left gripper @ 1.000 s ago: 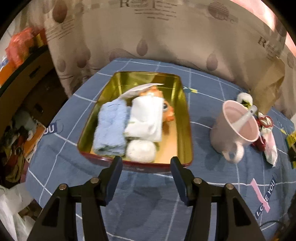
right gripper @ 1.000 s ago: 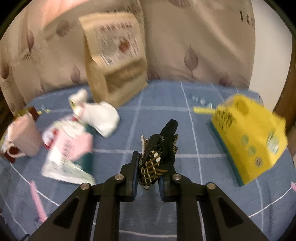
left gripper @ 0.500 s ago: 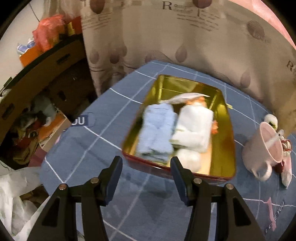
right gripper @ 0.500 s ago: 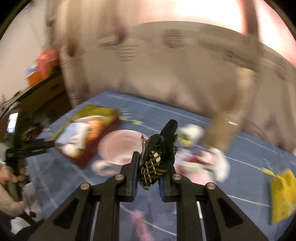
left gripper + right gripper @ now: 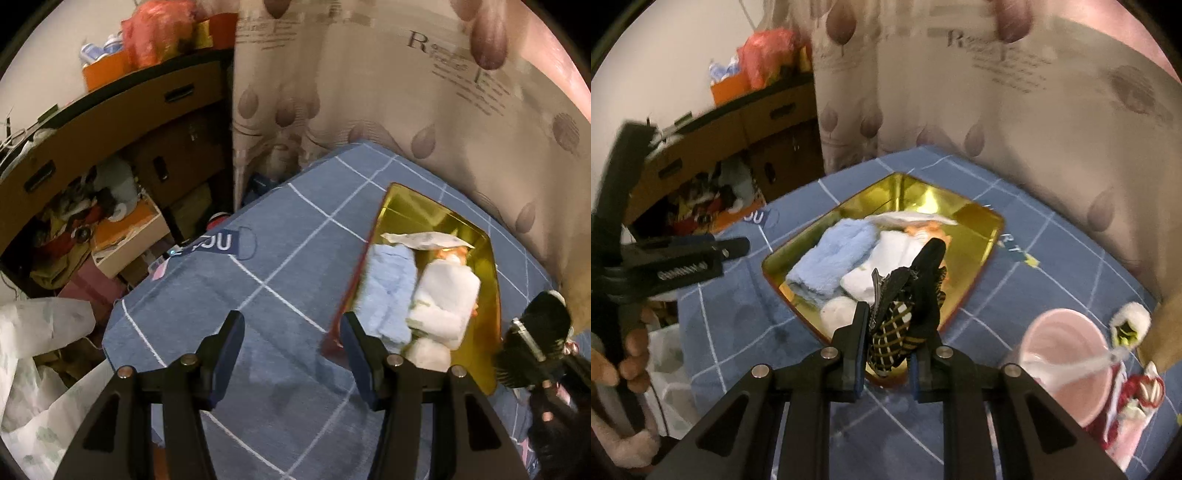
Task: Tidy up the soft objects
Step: 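Carry the black patterned cloth into the tin and open the right tool, then move the right tool to the pink wipes packet and grasp it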
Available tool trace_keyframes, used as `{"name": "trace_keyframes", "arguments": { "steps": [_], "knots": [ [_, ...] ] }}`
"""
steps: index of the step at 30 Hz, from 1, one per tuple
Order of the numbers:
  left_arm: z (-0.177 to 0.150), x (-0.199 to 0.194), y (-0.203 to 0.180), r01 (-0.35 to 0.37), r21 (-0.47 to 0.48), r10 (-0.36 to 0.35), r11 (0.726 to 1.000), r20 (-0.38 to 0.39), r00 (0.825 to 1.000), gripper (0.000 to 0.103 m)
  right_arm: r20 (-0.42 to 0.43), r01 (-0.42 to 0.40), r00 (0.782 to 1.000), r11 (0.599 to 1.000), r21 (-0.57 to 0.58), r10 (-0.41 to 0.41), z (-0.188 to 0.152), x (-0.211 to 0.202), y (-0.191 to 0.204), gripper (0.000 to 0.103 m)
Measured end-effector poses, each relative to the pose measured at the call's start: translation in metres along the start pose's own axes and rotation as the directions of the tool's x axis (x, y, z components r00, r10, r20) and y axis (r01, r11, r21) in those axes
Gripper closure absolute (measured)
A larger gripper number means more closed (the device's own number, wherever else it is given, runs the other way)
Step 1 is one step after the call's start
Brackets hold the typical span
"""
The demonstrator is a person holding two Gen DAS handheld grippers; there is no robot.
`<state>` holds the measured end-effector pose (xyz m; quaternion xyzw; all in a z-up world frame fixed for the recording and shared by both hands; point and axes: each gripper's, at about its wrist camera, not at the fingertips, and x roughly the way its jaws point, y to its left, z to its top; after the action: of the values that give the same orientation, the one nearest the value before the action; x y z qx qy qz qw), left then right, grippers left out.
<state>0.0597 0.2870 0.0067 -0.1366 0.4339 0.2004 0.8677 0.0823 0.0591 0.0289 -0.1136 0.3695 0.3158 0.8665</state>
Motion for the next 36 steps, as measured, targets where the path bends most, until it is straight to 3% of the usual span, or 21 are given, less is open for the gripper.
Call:
{"name": "trace_keyframes", "arguments": {
  "steps": [10,20,23,25,27,31,36],
  "knots": [
    [0.001,0.004,0.009,-0.02,-0.045,0.02,0.999,-0.007,1.0,0.048,-0.083,0.004,0.997,0.999,-0.04,-0.007,0.009,0.06,0.019,0.086],
    [0.0,0.011,0.01,-0.02,-0.051,0.019,0.998,-0.025,1.0,0.048,-0.09,0.025,0.996,1.0,0.001,-0.025,0.025,0.099,0.017,0.086],
    [-0.001,0.011,0.01,-0.02,-0.052,0.019,0.998,-0.025,1.0,0.048,-0.093,0.041,0.995,0.999,-0.026,-0.044,0.024,0.098,0.022,0.076],
    [-0.001,0.011,0.009,-0.02,-0.049,0.019,0.999,-0.026,0.999,0.048,-0.094,0.061,0.993,0.997,-0.047,-0.066,0.021,0.096,0.025,0.052],
    [-0.002,0.012,0.009,-0.019,-0.049,0.018,0.999,-0.029,0.999,0.048,-0.075,0.067,0.995,0.996,-0.052,-0.07,0.02,0.088,0.026,0.038],
    [-0.001,0.011,0.009,-0.016,-0.047,0.015,0.999,-0.024,1.0,0.048,-0.027,0.063,0.998,0.997,-0.044,-0.064,0.021,0.061,0.029,0.03],
    [-0.002,0.012,0.011,-0.011,-0.046,0.01,0.999,-0.02,1.0,0.048,0.026,0.059,0.998,0.998,-0.028,-0.059,0.021,0.021,0.027,0.029]
  ]
}}
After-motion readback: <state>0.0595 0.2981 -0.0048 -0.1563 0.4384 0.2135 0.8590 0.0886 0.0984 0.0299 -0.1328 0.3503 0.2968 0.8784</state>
